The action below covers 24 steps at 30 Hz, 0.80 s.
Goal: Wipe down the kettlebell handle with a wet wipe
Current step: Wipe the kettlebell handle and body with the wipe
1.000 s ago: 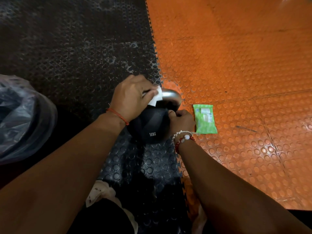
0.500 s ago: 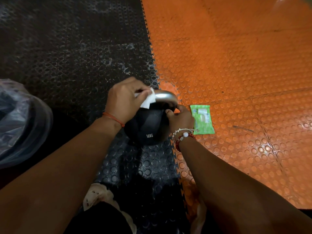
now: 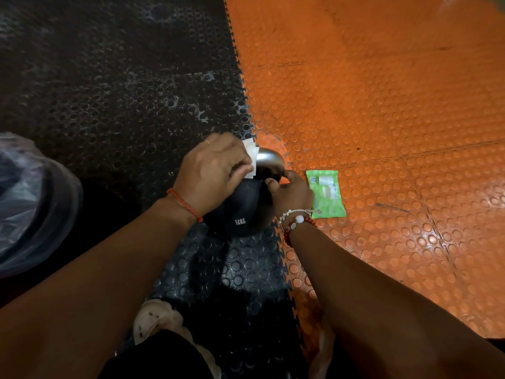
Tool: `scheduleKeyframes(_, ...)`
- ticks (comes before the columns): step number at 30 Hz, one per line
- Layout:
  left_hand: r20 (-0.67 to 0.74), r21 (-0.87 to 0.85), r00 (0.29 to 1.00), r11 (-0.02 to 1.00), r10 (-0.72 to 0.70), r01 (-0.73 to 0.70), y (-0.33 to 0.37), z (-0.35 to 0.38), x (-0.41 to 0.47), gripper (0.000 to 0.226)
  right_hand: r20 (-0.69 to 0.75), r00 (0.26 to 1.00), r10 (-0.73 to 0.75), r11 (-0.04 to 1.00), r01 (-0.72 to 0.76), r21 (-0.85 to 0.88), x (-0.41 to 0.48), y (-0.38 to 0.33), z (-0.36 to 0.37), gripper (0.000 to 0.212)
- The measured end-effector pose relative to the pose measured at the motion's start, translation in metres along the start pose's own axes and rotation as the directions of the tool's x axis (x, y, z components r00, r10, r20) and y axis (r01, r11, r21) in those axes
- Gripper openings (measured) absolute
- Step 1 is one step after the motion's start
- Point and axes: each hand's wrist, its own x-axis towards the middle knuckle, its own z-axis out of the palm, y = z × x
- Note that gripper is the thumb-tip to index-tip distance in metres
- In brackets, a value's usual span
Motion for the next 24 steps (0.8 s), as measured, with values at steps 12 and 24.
scheduleKeyframes(12,-0.008,-0.064,0.992,0.99,-0.126,0.125,-0.019,-0.009,0.006,0.013,0.009,1.0,-0.004,1.0,0.004,0.021,-0.002,-0.001,-0.002,0.035)
scheduleKeyframes(24,0.055,-0.07,0.994,0.992,-0.098,0.102,-0.011,-0.006,0.014,0.016,0.011,1.0,0.018,0.998,-0.018,0.056,-0.002,-0.003,-0.003,0.035)
